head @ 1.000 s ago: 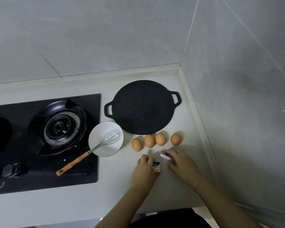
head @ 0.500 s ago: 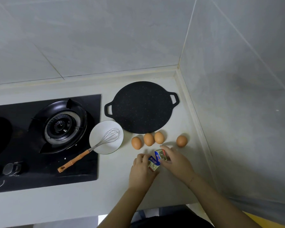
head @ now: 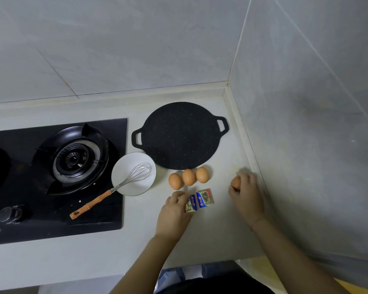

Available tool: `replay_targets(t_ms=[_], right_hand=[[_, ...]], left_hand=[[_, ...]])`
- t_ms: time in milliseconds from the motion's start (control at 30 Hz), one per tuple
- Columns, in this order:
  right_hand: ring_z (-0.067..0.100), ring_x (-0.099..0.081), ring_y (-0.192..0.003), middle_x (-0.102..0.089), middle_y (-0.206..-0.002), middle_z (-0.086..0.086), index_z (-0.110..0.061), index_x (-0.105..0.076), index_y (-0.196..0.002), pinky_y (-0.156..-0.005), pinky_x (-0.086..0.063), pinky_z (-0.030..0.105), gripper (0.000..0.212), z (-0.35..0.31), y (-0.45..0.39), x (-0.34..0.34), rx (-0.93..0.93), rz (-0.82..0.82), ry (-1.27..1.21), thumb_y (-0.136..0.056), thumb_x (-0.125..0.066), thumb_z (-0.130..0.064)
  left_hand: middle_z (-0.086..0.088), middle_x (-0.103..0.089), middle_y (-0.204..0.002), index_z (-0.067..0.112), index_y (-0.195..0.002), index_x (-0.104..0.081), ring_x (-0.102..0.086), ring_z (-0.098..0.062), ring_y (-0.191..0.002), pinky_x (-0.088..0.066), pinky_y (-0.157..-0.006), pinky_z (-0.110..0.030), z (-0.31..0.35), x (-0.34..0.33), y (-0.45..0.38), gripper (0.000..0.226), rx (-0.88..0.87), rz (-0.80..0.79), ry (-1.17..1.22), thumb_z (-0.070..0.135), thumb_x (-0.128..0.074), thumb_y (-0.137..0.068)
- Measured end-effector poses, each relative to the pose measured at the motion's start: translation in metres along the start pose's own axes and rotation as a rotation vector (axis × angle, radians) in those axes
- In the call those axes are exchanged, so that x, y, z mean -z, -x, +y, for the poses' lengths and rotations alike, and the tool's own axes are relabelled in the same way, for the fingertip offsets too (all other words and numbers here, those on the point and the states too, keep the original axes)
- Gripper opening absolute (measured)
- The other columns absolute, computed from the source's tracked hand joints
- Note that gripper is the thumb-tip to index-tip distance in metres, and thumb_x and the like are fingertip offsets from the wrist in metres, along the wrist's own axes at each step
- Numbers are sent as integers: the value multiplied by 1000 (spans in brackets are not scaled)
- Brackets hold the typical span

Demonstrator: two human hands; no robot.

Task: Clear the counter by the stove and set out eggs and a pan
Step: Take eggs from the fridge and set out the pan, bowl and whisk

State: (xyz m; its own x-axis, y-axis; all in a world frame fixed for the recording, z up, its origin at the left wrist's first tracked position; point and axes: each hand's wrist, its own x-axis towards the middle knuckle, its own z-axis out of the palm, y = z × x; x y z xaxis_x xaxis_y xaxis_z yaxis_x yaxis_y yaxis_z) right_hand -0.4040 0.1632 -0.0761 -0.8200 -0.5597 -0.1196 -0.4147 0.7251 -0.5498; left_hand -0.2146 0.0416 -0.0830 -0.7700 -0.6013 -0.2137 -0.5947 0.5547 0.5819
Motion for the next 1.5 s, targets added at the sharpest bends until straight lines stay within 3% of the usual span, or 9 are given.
replay_targets(t_ms=[133,233,367,533,800,1033,1500], right_hand=[[30,-54,-104,-52,-120,12,-8,-59,-117,-85,-48,33,37,-1,-11,-1,47,-85,3,-82,-69,-16],[25,-55,-101,-55,-118,6,-14,-60,-117,-80,-47,30,38,-10,-17,3,157,-137,83,-82,-70,-23],[22,-54,-104,-51,-121,2,-15,-56,-123,-77,-37,22,37,-30,-29,4,221,-275,45,-86,-65,-18],[21,-54,-107,-50,-124,4,-15,-53,-125,-86,-43,24,40,-38,-41,0,239,-320,24,-87,-65,-16],[23,-54,-112,-48,-129,6,-14,-46,-135,-90,-44,27,49,-38,-40,-4,198,-300,13,-89,-64,-19],[25,-55,-110,-48,-127,9,-11,-49,-132,-92,-47,31,49,-35,-37,-9,185,-270,-50,-86,-67,-15],[22,-56,-108,-47,-127,8,-12,-49,-130,-90,-46,27,48,-37,-30,-12,130,-251,-109,-85,-68,-14]], left_hand=[[1,-50,-127,20,-125,-55,-55,-19,-107,-48,-85,-31,-5,7,9,44,71,141,133,21,-69,-83],[4,-48,-124,21,-126,-52,-54,-10,-98,-43,-78,-21,-7,14,11,47,131,207,206,14,-69,-83],[2,-45,-126,21,-129,-50,-52,-8,-96,-41,-78,-18,-8,15,12,49,156,183,230,14,-68,-84],[-1,-43,-131,17,-132,-48,-52,-10,-96,-44,-80,-21,-10,11,14,52,209,168,263,15,-69,-85],[-1,-40,-134,17,-136,-43,-53,-10,-93,-44,-76,-19,-9,5,12,58,212,112,315,21,-71,-85],[-1,-40,-136,16,-134,-44,-53,-9,-94,-46,-79,-20,-10,1,17,54,233,90,322,23,-69,-86],[3,-37,-136,21,-134,-42,-50,-5,-97,-41,-78,-12,-16,7,23,51,172,48,263,25,-66,-89]])
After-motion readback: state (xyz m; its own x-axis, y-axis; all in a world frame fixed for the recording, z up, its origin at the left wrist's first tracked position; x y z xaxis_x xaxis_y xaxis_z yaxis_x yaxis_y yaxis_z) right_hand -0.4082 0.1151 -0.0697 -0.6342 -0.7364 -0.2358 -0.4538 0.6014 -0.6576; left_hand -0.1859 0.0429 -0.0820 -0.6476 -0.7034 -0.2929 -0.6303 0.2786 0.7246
